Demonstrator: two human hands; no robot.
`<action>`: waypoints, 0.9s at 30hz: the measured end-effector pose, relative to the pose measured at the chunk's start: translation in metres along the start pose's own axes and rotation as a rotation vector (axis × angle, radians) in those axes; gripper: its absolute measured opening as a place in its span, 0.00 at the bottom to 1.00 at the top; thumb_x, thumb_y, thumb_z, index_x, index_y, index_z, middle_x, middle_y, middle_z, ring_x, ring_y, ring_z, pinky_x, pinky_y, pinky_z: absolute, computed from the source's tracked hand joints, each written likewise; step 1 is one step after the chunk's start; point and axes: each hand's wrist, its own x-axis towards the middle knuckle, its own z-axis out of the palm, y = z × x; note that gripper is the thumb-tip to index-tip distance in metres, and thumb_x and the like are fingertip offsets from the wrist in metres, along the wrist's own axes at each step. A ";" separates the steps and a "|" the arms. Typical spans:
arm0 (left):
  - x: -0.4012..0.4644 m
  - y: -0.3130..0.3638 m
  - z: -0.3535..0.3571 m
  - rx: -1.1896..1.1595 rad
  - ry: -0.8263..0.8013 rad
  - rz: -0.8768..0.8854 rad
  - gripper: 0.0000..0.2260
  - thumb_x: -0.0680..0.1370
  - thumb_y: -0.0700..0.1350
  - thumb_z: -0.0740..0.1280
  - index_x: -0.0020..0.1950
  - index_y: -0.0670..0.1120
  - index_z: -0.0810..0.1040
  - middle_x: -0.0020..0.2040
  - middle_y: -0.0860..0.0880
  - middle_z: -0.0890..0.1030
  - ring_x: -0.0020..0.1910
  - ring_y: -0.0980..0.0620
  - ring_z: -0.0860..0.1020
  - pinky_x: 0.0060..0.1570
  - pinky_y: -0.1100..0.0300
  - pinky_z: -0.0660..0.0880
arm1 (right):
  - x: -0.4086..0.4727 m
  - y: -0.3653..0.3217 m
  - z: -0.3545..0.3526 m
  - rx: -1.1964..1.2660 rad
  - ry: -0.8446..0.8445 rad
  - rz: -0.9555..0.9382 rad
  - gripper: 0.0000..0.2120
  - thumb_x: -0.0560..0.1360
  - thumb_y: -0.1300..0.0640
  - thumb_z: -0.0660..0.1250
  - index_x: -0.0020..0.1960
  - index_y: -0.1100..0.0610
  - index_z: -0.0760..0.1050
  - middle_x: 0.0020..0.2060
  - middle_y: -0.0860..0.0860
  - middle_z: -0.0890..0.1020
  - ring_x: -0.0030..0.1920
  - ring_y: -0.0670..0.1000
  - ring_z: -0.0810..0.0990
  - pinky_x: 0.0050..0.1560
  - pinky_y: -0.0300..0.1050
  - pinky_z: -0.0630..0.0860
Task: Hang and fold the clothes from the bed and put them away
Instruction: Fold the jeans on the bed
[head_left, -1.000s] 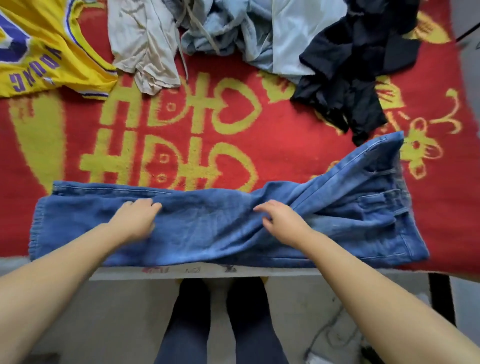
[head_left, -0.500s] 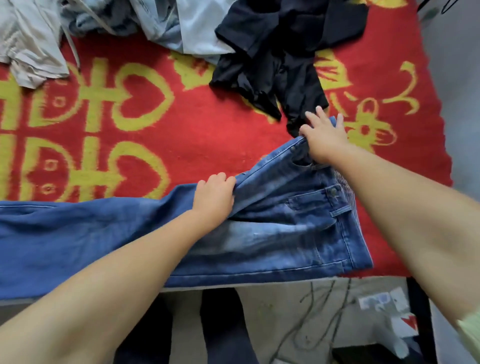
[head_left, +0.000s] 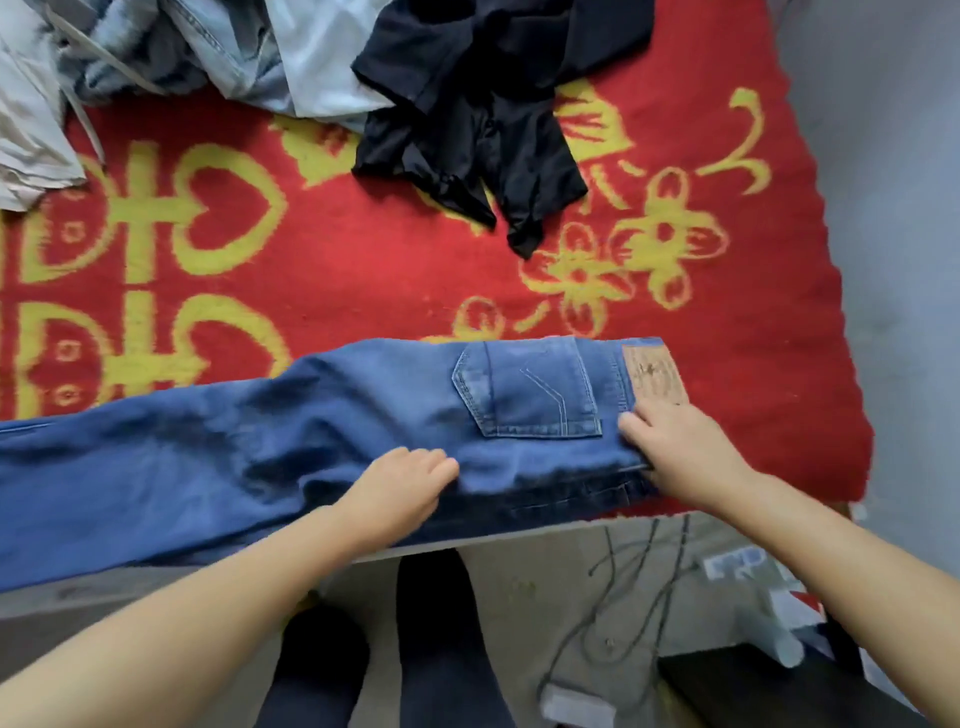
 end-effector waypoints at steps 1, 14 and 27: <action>-0.002 0.005 0.014 0.035 -0.091 0.018 0.14 0.59 0.40 0.76 0.40 0.46 0.76 0.35 0.49 0.77 0.33 0.48 0.78 0.31 0.60 0.71 | -0.010 -0.010 0.018 -0.033 -0.114 0.009 0.15 0.59 0.62 0.76 0.44 0.58 0.75 0.39 0.56 0.77 0.39 0.59 0.79 0.34 0.48 0.72; -0.083 -0.035 0.045 0.005 -0.100 -0.733 0.24 0.70 0.43 0.73 0.65 0.38 0.73 0.59 0.38 0.74 0.54 0.37 0.75 0.47 0.47 0.73 | 0.021 0.020 0.076 1.022 -0.075 1.120 0.35 0.73 0.48 0.71 0.72 0.62 0.61 0.67 0.61 0.71 0.66 0.61 0.71 0.66 0.54 0.67; -0.112 -0.059 0.051 0.105 -0.313 -0.375 0.17 0.66 0.38 0.71 0.53 0.44 0.74 0.49 0.45 0.74 0.47 0.45 0.75 0.38 0.55 0.67 | 0.034 -0.012 0.083 0.718 0.001 1.416 0.37 0.74 0.56 0.68 0.75 0.62 0.51 0.73 0.64 0.60 0.74 0.63 0.58 0.72 0.65 0.55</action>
